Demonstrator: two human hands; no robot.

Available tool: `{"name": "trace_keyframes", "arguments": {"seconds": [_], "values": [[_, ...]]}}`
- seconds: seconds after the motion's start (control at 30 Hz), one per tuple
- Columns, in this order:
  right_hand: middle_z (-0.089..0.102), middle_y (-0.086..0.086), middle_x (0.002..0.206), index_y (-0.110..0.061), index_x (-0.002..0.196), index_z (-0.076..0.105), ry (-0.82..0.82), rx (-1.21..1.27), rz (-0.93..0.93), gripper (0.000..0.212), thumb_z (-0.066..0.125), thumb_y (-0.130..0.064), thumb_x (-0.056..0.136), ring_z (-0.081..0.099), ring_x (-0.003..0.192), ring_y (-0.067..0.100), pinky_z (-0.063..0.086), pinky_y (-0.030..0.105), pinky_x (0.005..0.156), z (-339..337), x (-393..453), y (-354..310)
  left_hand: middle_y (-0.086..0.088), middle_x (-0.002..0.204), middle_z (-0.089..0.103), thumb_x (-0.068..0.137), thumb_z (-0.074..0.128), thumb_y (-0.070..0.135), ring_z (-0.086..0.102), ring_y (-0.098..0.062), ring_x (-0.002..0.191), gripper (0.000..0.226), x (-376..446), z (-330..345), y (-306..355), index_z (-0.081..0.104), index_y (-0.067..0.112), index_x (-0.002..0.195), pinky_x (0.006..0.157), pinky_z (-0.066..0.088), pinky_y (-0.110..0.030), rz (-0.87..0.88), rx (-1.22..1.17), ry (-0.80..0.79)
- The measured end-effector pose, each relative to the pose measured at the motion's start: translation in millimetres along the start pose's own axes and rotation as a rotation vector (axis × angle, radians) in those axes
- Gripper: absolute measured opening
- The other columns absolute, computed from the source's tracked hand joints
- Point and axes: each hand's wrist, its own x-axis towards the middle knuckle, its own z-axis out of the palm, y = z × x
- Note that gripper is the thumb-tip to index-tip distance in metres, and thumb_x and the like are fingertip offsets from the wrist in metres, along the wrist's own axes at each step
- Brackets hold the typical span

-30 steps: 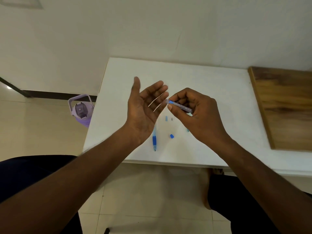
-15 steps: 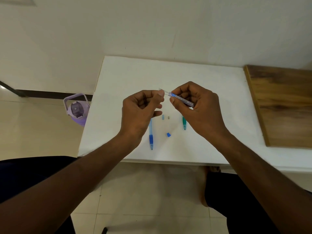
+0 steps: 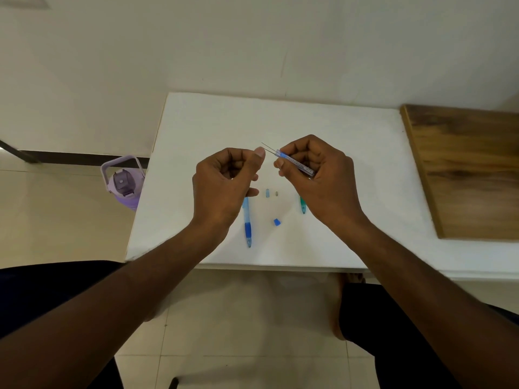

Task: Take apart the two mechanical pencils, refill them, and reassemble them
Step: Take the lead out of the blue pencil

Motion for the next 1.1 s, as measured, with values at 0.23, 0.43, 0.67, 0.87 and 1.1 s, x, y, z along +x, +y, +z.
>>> {"name": "trace_keyframes", "arguments": {"seconds": [0.23, 0.43, 0.67, 0.87, 1.1], "values": [[0.079, 0.001, 0.094, -0.012, 0.108, 0.075, -0.011, -0.023, -0.026, 0.019, 0.079, -0.024, 0.095, 0.078, 0.085, 0.016, 0.064, 0.027, 0.083, 3, -2, -4, 0.005, 0.089, 0.081, 0.094, 0.077, 0.038, 0.077, -0.015, 0.082, 0.017, 2, -2, 4, 0.081, 0.024, 0.103, 0.063, 0.062, -0.026, -0.017, -0.056, -0.066], [0.080, 0.001, 0.096, -0.010, 0.109, 0.075, -0.018, -0.019, -0.013, 0.022, 0.080, -0.025, 0.094, 0.078, 0.085, 0.015, 0.063, 0.027, 0.083, 6, -2, 0, 0.009, 0.087, 0.080, 0.094, 0.076, 0.038, 0.076, -0.014, 0.081, 0.012, 2, -3, 3, 0.079, 0.028, 0.101, 0.062, 0.062, -0.025, 0.034, 0.019, -0.031], [0.072, -0.024, 0.090, -0.036, 0.099, 0.071, -0.004, 0.015, 0.056, 0.010, 0.079, -0.039, 0.093, 0.069, 0.092, -0.003, 0.051, 0.005, 0.072, 19, -7, 5, 0.016, 0.095, 0.079, 0.094, 0.075, 0.046, 0.074, -0.005, 0.087, 0.022, 5, -6, 1, 0.081, 0.028, 0.106, 0.075, 0.065, -0.027, 0.213, 0.272, 0.047], [0.074, -0.026, 0.087, -0.044, 0.092, 0.072, 0.048, 0.135, 0.156, 0.011, 0.082, -0.045, 0.087, 0.070, 0.087, 0.003, 0.056, 0.011, 0.071, 26, -7, 9, 0.021, 0.093, 0.076, 0.095, 0.074, 0.045, 0.071, -0.005, 0.086, 0.018, 3, -6, 2, 0.079, 0.030, 0.103, 0.079, 0.049, -0.004, 0.259, 0.322, 0.064], [0.077, -0.019, 0.088, -0.042, 0.092, 0.072, 0.049, 0.161, 0.169, 0.012, 0.082, -0.046, 0.087, 0.074, 0.082, 0.009, 0.062, 0.021, 0.073, 27, -7, 10, 0.025, 0.092, 0.073, 0.095, 0.072, 0.048, 0.068, 0.000, 0.087, 0.017, 2, -5, 0, 0.077, 0.033, 0.103, 0.077, 0.049, -0.004, 0.256, 0.352, 0.051]]}}
